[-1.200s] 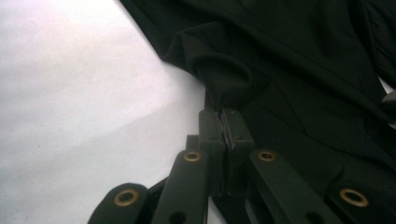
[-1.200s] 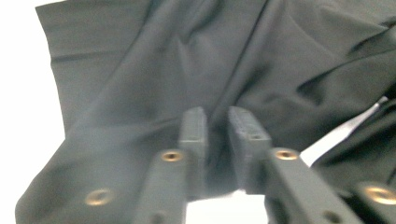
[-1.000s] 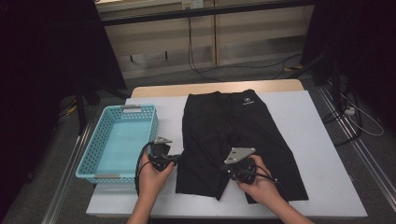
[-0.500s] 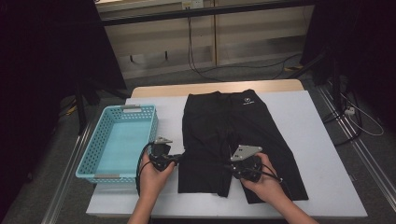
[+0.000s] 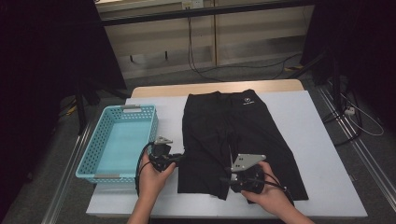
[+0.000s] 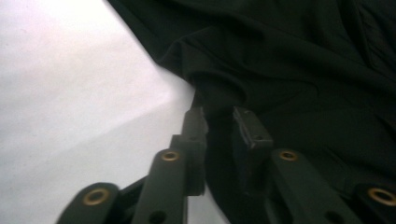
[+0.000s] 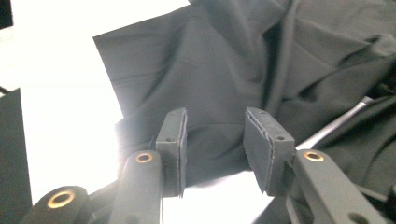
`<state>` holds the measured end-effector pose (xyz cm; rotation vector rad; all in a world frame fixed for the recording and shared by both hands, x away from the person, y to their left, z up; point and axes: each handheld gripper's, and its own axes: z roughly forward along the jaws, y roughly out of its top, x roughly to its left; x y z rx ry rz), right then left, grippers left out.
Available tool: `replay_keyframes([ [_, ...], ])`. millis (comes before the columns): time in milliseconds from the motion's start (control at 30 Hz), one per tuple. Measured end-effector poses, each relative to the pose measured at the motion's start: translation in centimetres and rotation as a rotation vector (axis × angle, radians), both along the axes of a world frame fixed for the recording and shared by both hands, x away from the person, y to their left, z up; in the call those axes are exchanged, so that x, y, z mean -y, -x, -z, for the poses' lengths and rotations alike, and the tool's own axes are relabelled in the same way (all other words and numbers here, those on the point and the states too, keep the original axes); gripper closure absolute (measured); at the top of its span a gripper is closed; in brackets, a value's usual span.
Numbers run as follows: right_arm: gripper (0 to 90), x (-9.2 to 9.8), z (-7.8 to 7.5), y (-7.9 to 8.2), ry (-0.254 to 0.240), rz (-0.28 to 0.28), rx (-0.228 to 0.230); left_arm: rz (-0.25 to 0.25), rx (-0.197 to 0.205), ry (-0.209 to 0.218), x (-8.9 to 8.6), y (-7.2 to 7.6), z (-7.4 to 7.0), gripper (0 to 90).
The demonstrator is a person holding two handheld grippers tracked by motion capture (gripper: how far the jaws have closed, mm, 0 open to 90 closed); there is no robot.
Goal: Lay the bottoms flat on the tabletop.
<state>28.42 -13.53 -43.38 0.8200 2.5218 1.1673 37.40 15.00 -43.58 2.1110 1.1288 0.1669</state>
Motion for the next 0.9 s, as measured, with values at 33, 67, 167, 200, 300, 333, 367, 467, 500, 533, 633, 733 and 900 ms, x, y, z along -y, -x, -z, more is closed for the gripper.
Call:
replay_keyframes([
  [33,62.2,-0.2,0.1,0.1,0.005,-0.017,-0.011,0.002,0.004,0.002,0.0,0.0,0.1,65.9],
  [67,63.0,-0.6,0.3,0.2,0.008,-0.047,-0.025,0.007,0.001,0.0,0.0,0.0,0.0,60.7],
  [167,72.5,-1.5,1.2,0.2,0.046,-0.124,-0.057,0.004,0.005,-0.003,-0.1,-0.1,0.1,47.4],
  [200,78.1,-1.8,1.4,0.1,0.074,-0.134,-0.051,-0.002,0.004,0.002,-0.1,0.0,0.1,45.9],
  [300,90.0,-2.0,1.7,-0.5,0.079,-0.149,-0.054,-0.006,0.011,-0.001,-0.1,0.1,0.1,41.1],
  [333,90.0,-2.0,1.6,-0.6,0.084,-0.146,-0.055,-0.003,0.008,-0.002,-0.1,0.1,0.1,39.8],
  [367,90.0,-2.0,1.4,-0.7,0.097,-0.128,-0.039,0.001,0.003,0.003,-0.2,0.1,0.1,39.7],
  [467,90.0,-1.0,0.6,-1.4,0.077,-0.076,-0.014,-0.004,-0.009,0.002,-0.3,0.2,0.1,38.4],
  [500,90.0,-0.5,0.6,-1.7,0.083,-0.05,-0.005,-0.007,-0.008,0.002,-0.3,0.3,0.2,38.4],
  [533,90.0,-0.1,0.6,-1.9,0.081,-0.043,-0.008,0.0,-0.015,-0.004,-0.4,0.3,0.2,38.1],
  [633,90.0,0.6,1.1,-2.3,0.084,-0.021,-0.021,-0.002,-0.027,-0.005,-0.4,0.4,0.4,38.1],
  [733,90.0,0.9,1.2,-2.4,0.082,-0.015,-0.018,0.006,-0.055,-0.002,-0.3,0.5,0.6,43.6],
  [900,90.0,0.9,1.4,-2.3,0.096,-0.018,-0.015,0.014,-0.083,-0.007,-0.1,1.0,0.6,60.3],
])
